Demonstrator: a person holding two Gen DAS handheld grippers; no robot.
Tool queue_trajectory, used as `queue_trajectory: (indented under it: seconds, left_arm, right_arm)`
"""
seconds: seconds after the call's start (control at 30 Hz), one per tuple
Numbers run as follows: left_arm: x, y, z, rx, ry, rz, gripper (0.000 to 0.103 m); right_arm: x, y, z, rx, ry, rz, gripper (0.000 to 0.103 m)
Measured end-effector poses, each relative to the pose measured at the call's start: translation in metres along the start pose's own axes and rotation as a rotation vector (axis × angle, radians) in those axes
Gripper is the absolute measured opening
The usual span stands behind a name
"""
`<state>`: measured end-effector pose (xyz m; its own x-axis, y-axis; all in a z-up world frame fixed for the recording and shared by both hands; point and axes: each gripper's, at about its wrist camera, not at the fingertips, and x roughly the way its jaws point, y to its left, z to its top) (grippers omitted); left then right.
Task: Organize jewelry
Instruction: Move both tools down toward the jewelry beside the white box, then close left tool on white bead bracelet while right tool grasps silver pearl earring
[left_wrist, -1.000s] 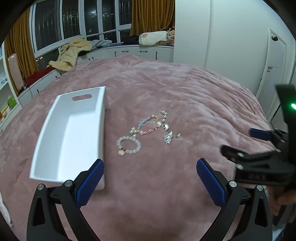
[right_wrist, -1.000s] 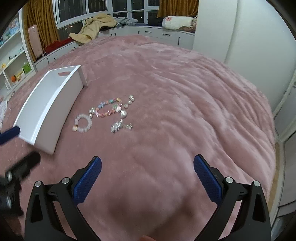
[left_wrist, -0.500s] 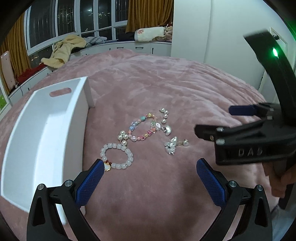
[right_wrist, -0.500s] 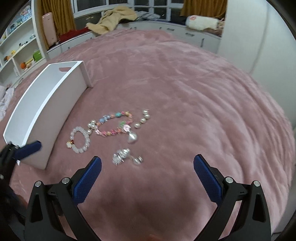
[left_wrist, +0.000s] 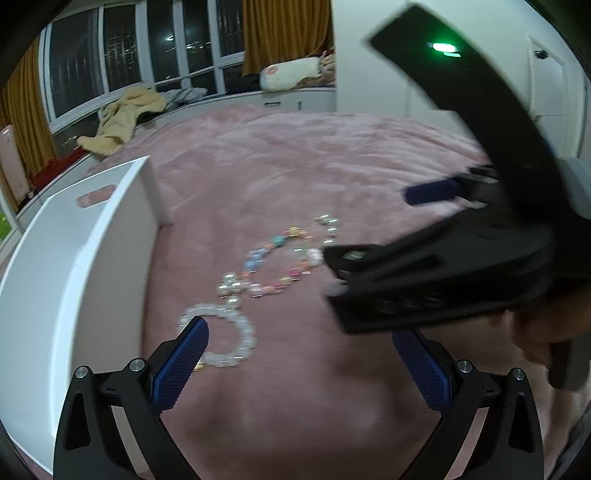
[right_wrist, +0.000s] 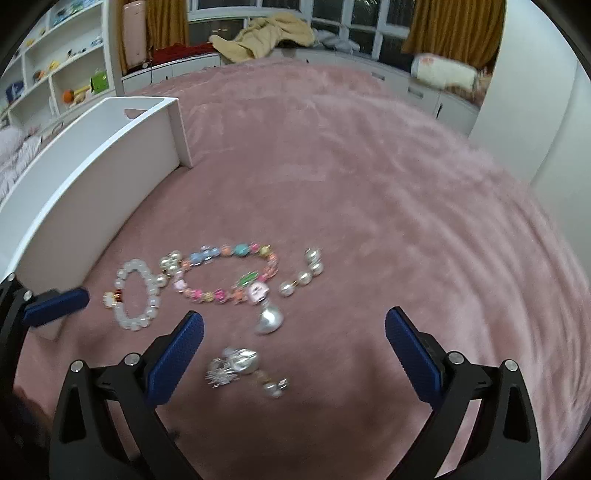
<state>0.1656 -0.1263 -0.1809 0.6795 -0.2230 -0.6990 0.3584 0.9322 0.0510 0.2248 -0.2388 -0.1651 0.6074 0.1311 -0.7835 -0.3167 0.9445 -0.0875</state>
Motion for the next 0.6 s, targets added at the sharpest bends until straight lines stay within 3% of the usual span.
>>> queue_trajectory:
  seconds: [0.13,0.23,0.3,0.4,0.6]
  left_arm:
    - [0.016,-0.002,-0.001,-0.023,0.013,0.002,0.100]
    - [0.034,0.012,0.001,-0.076,0.036,-0.012,0.084]
    - [0.045,0.019,0.001,-0.097,0.069,-0.031,0.064]
    - [0.059,0.027,0.000,-0.101,0.097,-0.034,0.053]
    - [0.067,0.038,-0.006,-0.144,0.112,-0.052,0.041]
  right_arm:
    - [0.003,-0.012,0.001,0.034,-0.041,0.086,0.096]
    - [0.017,-0.006,0.002,-0.007,-0.007,0.089,0.087]
    - [0.029,-0.005,0.001,0.010,0.026,0.113,0.087]
    - [0.046,-0.001,-0.003,0.034,0.077,0.162,0.081]
    - [0.054,0.010,-0.006,0.022,0.064,0.226,0.063]
